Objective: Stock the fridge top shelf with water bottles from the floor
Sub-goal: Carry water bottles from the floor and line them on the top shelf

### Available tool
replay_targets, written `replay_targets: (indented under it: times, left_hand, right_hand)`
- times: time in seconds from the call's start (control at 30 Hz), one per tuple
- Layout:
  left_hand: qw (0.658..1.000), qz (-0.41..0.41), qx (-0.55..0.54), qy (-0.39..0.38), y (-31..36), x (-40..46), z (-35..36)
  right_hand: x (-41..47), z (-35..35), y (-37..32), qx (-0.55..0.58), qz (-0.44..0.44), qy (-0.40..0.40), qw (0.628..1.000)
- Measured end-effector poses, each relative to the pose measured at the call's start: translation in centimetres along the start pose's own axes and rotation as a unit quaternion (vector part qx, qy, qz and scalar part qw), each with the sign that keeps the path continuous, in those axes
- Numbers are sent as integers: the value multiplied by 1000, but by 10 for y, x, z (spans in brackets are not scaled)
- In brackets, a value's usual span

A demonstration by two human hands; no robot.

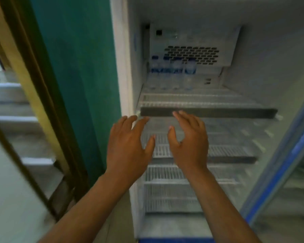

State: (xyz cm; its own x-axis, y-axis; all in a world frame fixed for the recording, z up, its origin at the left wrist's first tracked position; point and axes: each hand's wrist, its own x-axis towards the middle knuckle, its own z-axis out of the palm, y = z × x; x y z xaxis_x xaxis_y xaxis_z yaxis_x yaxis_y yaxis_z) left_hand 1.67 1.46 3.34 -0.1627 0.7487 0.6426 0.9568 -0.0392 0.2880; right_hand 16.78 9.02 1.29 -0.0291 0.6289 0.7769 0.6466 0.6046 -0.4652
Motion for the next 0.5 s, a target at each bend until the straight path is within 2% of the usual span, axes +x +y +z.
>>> replay_targets:
  times: [0.13, 0.27, 0.37, 0.5]
  left_hand:
    - [998, -60, -2, -28, -40, -100, -28]
    - [982, -164, 29, -94, -91, -208, -42]
    - [956, -248, 40, -149, -120, -281, -48]
    - [904, -378, 37, -197, -146, -374, -41]
  right_hand:
    - [-98, 6, -38, 48, 0, -32, 998]
    - [-196, 22, -72, 64, 2, -141, 988]
    - [-259, 41, -89, 75, 10, -218, 973]
    - [-338, 64, -94, 79, 2, -340, 937]
